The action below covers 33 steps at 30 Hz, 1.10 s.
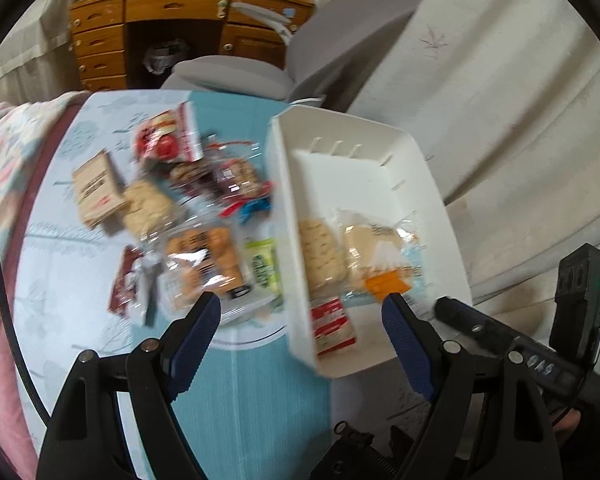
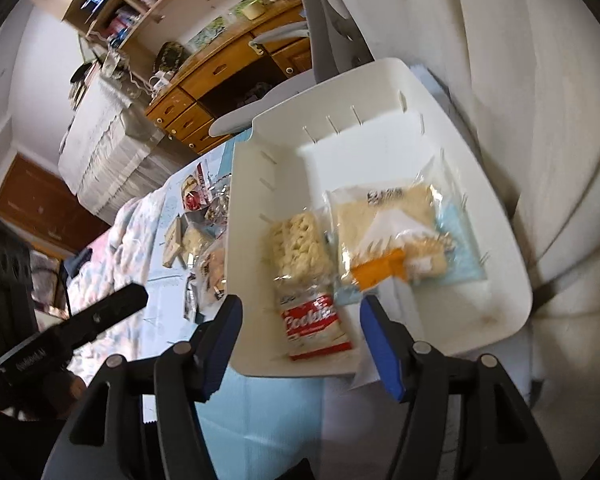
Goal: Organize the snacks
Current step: 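Grasp the brown biscuit pack with the left tool while the right tool grasps the chocolate wrapper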
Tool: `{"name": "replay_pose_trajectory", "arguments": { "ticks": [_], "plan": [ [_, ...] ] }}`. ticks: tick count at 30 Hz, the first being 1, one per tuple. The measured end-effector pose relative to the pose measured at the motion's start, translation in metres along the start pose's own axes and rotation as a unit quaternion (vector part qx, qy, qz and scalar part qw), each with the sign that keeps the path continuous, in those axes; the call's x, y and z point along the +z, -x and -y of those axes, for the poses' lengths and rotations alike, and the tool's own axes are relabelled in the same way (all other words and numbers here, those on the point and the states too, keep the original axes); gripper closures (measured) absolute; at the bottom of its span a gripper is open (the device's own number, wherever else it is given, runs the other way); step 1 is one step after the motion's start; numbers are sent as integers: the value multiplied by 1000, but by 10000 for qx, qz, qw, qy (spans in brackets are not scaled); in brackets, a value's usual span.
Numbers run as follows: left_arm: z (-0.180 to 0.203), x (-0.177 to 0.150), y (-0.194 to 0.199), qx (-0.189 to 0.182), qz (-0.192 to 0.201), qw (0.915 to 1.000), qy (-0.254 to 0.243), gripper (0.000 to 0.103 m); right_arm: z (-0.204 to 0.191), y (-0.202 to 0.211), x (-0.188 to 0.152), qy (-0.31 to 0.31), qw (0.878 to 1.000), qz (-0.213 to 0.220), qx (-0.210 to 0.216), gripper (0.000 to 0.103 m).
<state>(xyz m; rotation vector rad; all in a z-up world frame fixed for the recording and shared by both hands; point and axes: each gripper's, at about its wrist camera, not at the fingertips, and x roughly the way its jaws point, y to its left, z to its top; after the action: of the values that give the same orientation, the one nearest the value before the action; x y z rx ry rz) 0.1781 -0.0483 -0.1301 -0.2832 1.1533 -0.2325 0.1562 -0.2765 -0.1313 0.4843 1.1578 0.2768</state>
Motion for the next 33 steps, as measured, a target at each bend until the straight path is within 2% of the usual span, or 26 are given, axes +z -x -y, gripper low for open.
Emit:
{"name": "replay_pose_trajectory", "arguments": {
  "ticks": [7, 15, 21, 27, 33],
  "plan": [
    [-53, -4, 16, 250, -144, 9995, 112, 20, -28, -3, -18, -181, 9998, 60, 32, 36],
    [-112, 13, 46, 190, -158, 9997, 6, 14, -72, -17, -42, -440, 9988, 198, -109, 36],
    [-155, 40, 53, -37, -415, 9989, 206, 13, -110, -38, -54, -507, 9982, 245, -228, 36],
    [-191, 77, 48, 216, -539, 9980, 251, 13, -142, -63, -61, -515, 9981, 213, -269, 36],
    [-219, 110, 23, 477, -929, 9932, 509, 13, -168, -99, -64, -440, 9986, 3, -290, 36]
  ]
}}
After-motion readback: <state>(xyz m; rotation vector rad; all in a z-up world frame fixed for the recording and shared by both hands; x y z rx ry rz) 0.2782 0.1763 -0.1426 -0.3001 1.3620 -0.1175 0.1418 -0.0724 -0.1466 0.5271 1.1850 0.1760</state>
